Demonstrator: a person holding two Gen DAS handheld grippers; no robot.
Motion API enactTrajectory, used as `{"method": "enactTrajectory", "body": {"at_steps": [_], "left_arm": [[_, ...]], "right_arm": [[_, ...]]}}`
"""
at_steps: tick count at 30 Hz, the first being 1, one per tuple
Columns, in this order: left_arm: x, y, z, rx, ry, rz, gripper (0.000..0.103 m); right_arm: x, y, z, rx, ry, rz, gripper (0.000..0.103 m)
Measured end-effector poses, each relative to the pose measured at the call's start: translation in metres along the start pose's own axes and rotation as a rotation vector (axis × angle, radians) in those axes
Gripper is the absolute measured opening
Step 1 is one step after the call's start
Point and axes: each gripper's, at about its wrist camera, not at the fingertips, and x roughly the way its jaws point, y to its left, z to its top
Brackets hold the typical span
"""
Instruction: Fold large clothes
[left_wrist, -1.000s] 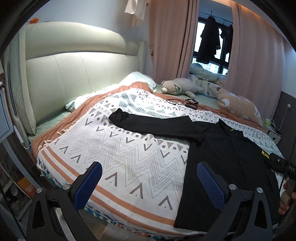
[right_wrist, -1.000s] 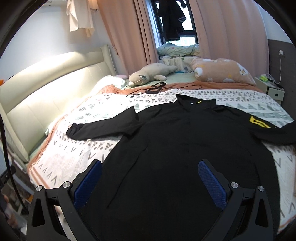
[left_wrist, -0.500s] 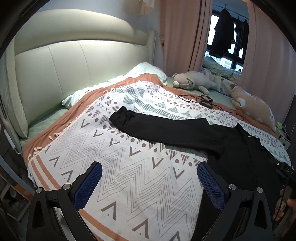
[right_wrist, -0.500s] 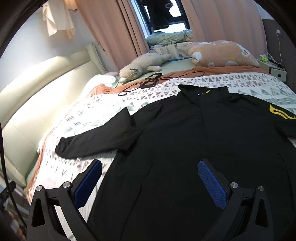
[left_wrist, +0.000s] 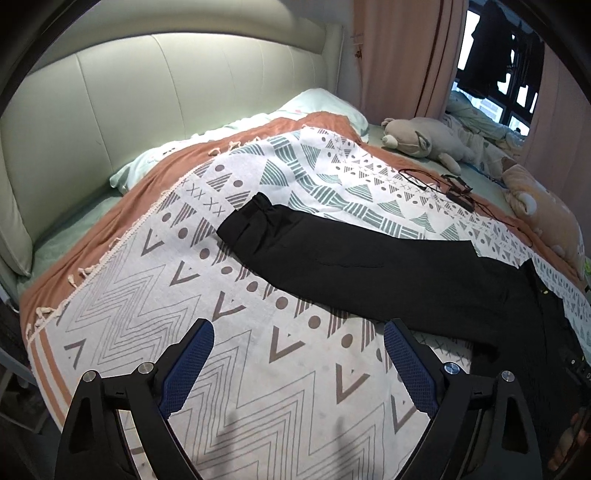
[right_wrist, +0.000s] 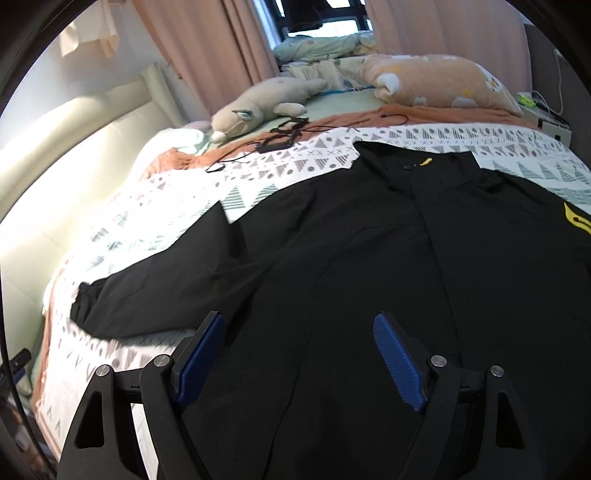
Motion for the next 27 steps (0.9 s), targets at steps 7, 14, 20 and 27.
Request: {"method": "enactTrajectory", "body": {"at_steps": [7,14,20,27], "left_arm": [[0.083,0.008,0.021,-0.033,0.134,0.046,0.072],[0.146,0.024,0.028,-0.129,0.222,0.059,0.063],[0.179,0.033,0.032,-0.107,0.219,0.145,0.04],[0.156,0.036,0.053,-0.135,0.128,0.111,0.001]], "right_arm": [[0.048,-0.007,0.01,0.045,0.07,0.064,0.045],[0.082,-0.01,0.016,0.12,0.106,0.115,0.039],[0.104,-0.006,0.018,0.176,0.124,0.184,0.037],[0.12,-0.008,0.013,0.245,0.166,0.289,0.02]]}}
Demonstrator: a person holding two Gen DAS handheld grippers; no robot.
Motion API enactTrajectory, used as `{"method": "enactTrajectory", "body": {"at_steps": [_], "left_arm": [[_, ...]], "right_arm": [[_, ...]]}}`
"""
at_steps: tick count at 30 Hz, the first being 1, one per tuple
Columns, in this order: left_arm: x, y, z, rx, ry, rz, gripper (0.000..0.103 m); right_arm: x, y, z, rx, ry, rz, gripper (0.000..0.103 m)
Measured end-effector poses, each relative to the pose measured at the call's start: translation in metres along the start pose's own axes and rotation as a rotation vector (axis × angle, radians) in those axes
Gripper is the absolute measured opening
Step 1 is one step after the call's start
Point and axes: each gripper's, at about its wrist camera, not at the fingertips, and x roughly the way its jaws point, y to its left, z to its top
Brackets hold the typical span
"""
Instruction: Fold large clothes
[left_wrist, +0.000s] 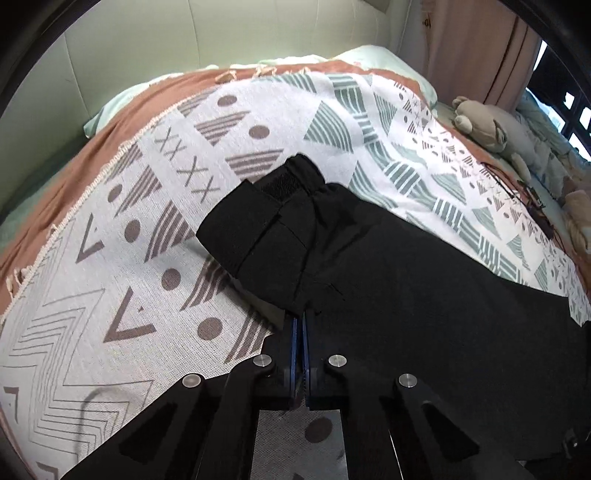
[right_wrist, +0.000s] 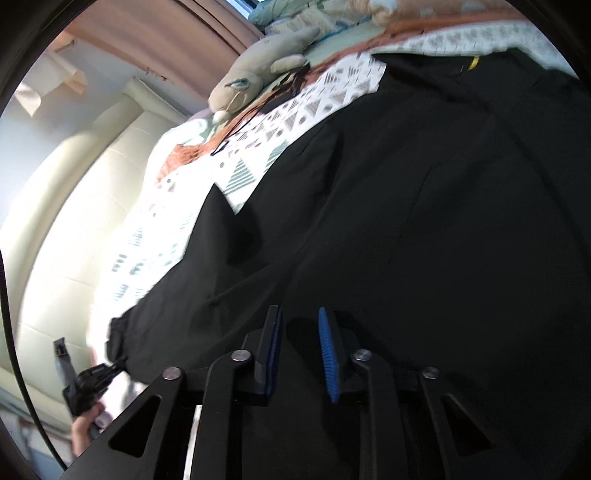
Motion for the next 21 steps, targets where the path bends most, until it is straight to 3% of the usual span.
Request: {"method": "enactTrajectory", "body": {"at_steps": [5,10,12,14,21], "left_arm": [[-0.059,-0.019,0.016,0.065,-0.108,-0.056,0.001],[-0.128,-0.056,0.031,0.141,-0.189,-0.129,0.001],[-0.161,-0.073,0.034,0.17,-0.232,-0.145,0.001],[-0.186,-0.092,0.038,0.192,-0.27,-0.176,0.001],[-0.27,-0.159,0.031,0.265,-0.346,-0.291,0.001]], "right_arm": [[0.027,-0.007,-0.009,0.033,0.081,0.036,0.02],[0.022,-0.01,-0.006,0.073,0.096,0.077,0.021],[0.012,-0.013,-0.006,0.089,0.085,0.084,0.028],[0.0,-0.016,-0.006,0.098,0.065,0.082,0.042],[-0.063,-0.026,-0.001,0.08,-0.019,0.054,0.049]]}}
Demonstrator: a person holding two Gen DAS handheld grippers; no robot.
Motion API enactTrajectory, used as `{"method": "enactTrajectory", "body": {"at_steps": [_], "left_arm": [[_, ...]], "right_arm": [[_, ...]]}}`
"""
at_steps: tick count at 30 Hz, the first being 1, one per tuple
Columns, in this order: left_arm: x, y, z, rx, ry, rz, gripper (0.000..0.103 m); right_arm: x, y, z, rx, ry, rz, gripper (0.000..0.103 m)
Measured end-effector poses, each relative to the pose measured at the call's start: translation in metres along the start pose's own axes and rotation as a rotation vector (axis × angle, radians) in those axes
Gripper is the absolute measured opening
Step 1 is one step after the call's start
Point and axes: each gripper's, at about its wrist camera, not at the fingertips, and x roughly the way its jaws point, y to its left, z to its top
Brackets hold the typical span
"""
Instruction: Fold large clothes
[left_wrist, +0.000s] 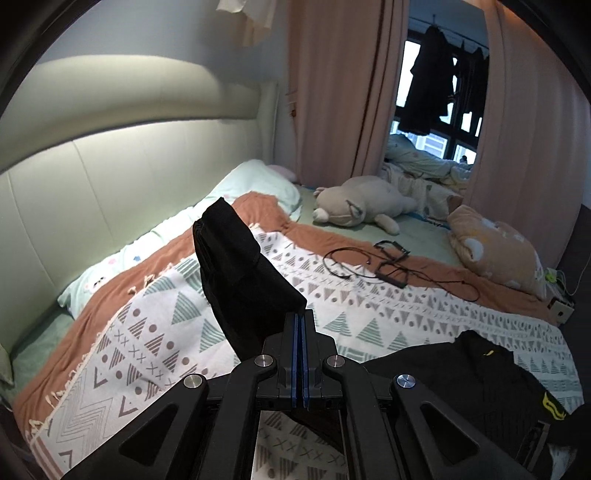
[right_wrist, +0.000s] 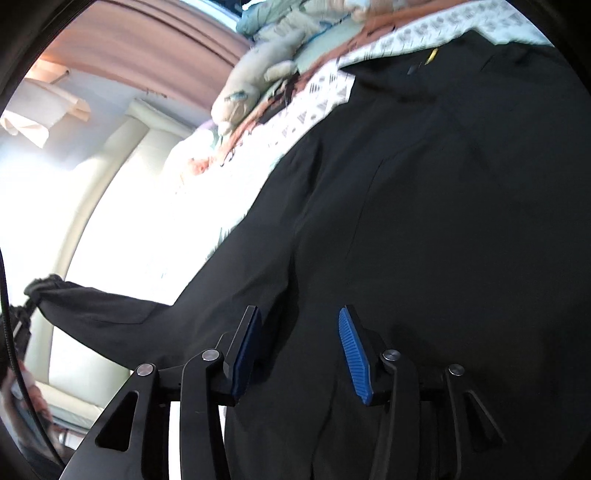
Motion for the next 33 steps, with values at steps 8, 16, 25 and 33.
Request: {"method": "enactTrajectory", "body": {"at_steps": [8,16,25,33], "left_arm": [[-0.051,-0.095,0.019,0.088,-0.058,-0.116,0.001],[-0.084,-0.201,0.017,0.2,-0.065,-0.259,0.001],[-0.071,-0.304,-0.015,0.307,0.005,-0.38,0.001],[-0.025,-0.375,-0.062,0.331,0.13,-0.486,0.001]], "right_arm": [[-0.079,-0.02,0.0,-0.032,-0.131,-0.038,0.067],[-0.141,-0.08,0.002,0.066,-0.207,-0.046,0.067],[-0.177,-0.131,0.021,0.187,-0.3,-0.045,0.067],[-0.204,-0.181,0.027,0.338,-0.383,-0.048,0.067]]}}
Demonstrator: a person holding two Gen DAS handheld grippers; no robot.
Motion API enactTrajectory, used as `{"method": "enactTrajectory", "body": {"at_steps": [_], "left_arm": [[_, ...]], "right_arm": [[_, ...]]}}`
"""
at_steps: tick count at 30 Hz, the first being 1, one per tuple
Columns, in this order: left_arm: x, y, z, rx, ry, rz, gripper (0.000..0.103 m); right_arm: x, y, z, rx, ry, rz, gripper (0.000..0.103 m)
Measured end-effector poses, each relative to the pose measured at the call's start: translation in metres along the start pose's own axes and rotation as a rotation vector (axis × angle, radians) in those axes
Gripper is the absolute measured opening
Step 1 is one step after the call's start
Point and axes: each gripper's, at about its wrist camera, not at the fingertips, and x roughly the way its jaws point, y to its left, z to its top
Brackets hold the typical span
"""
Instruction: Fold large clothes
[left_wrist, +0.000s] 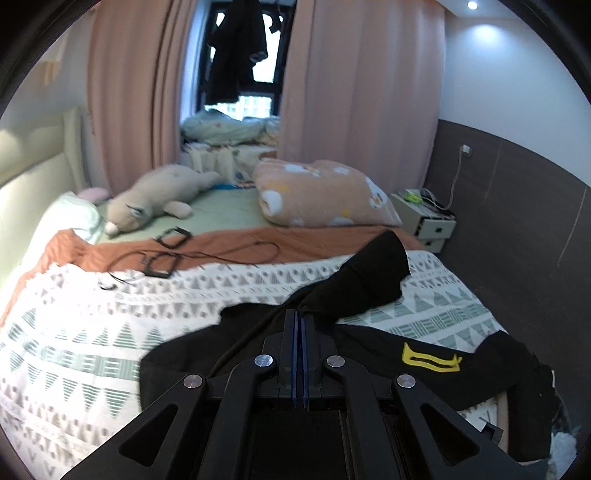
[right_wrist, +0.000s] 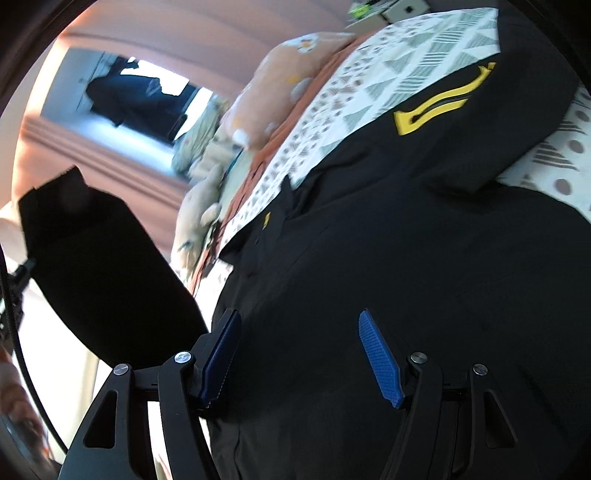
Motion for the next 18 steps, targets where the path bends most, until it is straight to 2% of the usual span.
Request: {"method": "enactTrajectory", "body": {"at_steps": [5,9,12,13,14,15,16,17,18], "left_arm": [[0.059,-0.033,-0.027,-0.029,0.147,-0.108,0.001],[0.086,-0.048,-0.053,-0.055,0.235,-0.198,0.001],[0.098,-0.051,-0.076,-0.08,0.315,-0.292,0.011],[0.1,-0.049,-0.083,-0.087,0.339,-0.311,0.02],[0.099,-0.047,-0.092,-0.096,0.355,-0.33,0.04],[0.098,-0.044,-0.099,-0.106,0.358,-0.334,0.056],[0.095,-0.042,-0.107,-0.121,0.344,-0.326,0.083],[0.086,-0.034,-0.114,-0.149,0.31,-0.318,0.095],[0.076,-0.027,-0.122,-0.178,0.277,-0.318,0.097]], "right_arm": [[-0.002,-0.029,0.014,0.087,-0.022,-0.035,0.067],[0.003,-0.039,0.017,0.139,-0.019,-0.03,0.067],[-0.001,-0.044,0.02,0.156,-0.028,-0.036,0.067],[-0.003,-0.046,0.02,0.16,-0.033,-0.043,0.067],[-0.006,-0.046,0.02,0.165,-0.038,-0.049,0.067],[-0.008,-0.047,0.022,0.17,-0.046,-0.053,0.067],[-0.012,-0.049,0.021,0.173,-0.051,-0.055,0.067],[-0.015,-0.05,0.021,0.18,-0.059,-0.06,0.067],[-0.017,-0.051,0.022,0.185,-0.065,-0.067,0.067]]}}
